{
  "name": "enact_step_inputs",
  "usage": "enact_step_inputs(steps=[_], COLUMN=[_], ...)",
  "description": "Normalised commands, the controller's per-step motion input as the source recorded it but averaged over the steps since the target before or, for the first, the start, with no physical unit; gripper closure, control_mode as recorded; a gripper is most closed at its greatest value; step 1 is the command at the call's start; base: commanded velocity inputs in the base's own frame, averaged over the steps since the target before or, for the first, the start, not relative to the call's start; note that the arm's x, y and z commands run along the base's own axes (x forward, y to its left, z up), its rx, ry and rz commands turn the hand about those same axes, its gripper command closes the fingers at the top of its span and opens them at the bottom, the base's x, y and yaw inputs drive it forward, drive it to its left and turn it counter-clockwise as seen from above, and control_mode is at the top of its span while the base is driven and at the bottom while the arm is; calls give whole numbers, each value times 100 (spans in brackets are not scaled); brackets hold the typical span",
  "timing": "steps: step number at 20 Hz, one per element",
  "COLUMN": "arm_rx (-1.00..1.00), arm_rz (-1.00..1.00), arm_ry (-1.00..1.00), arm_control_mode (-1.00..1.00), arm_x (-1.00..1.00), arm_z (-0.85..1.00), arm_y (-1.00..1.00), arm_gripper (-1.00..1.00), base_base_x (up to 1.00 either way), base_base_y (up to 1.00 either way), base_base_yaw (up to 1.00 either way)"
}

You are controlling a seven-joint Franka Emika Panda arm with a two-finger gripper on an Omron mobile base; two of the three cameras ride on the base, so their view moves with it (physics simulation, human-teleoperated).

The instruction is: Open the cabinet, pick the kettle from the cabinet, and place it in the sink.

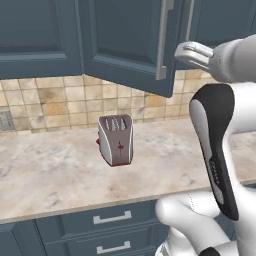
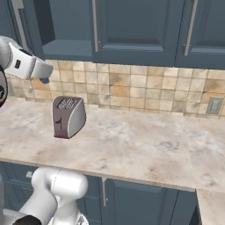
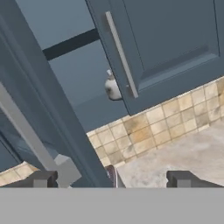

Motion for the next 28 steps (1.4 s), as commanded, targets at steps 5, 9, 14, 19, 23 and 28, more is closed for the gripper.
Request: enact_step_inputs(steps=[5,9,14,19,23,28], arm_rx=[4,4,1,0,0,9], arm_rz=[11,8,7,1,3,7], arm_ry=[8,12,14,19,7,-1], arm_control_mode=[-100,-100,-100,-100,-100,-100], arm_x=[3,3,3,14,17,25], arm_z=[0,0,0,0,0,0], arm_y=[-23,-20,-16,-10,-7,0], arm_gripper=[-100,-100,-100,-100,-100,-100], base_base_x=[0,0,0,0,0,0], base_base_y=[0,0,0,0,0,0], base_base_yaw=[0,0,0,0,0,0])
